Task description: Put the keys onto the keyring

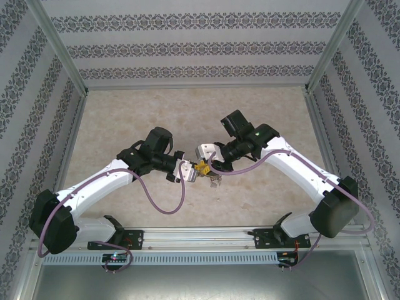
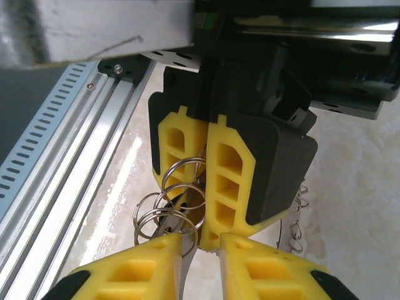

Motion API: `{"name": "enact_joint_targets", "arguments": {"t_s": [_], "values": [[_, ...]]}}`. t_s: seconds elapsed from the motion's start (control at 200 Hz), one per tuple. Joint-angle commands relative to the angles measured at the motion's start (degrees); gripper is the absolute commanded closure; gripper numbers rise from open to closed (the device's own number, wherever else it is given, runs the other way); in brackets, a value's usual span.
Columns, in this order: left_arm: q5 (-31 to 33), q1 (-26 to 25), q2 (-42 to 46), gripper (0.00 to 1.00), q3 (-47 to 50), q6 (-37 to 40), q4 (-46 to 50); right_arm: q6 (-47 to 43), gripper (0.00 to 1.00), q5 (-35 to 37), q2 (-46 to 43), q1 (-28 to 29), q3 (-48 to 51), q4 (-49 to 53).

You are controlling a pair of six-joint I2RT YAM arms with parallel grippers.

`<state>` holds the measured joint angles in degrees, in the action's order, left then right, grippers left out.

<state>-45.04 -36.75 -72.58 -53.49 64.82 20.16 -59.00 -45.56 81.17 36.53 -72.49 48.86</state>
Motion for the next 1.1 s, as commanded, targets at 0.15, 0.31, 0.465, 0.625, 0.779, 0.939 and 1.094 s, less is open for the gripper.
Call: {"name": "enact_joint_targets", "arguments": {"t_s": [0.15, 0.31, 0.465, 0.625, 0.779, 0.939, 1.094], "values": [[-3.0, -0.34, 2.54, 1.0, 0.32, -0.86, -4.6, -8.2, 0.71, -3.79, 0.55, 1.11, -0.02, 3.26], [-3.28, -0.33, 2.53, 1.0, 0.07, -1.0, -4.53, -9.47, 0.71, -2.06, 0.81, 2.23, 0.32, 3.35], [-3.55, -0.34, 2.18, 1.0, 0.01, -1.18, -4.42, -9.8, 0.75, -0.58, 0.63, 3.87, 1.38, 0.96], [-3.63, -0.36, 2.1, 1.0, -0.03, -1.62, -4.69, -10.5, 0.81, 0.53, 0.01, 4.44, 1.91, 0.07], [-3.6, -0.34, 2.07, 1.0, 0.03, -1.8, -4.74, -10.87, 0.96, 0.57, -1.57, 4.4, 2.69, -0.35], [-3.87, -0.32, 2.48, 1.0, 0.57, -2.59, -5.57, -1.43, 1.0, -2.39, -3.47, 1.76, 5.14, -6.01], [-5.06, -0.21, 3.4, 1.0, 0.4, -2.51, -5.02, -0.72, 1.0, -4.32, -7.74, 0.2, 9.6, -10.0]]}}
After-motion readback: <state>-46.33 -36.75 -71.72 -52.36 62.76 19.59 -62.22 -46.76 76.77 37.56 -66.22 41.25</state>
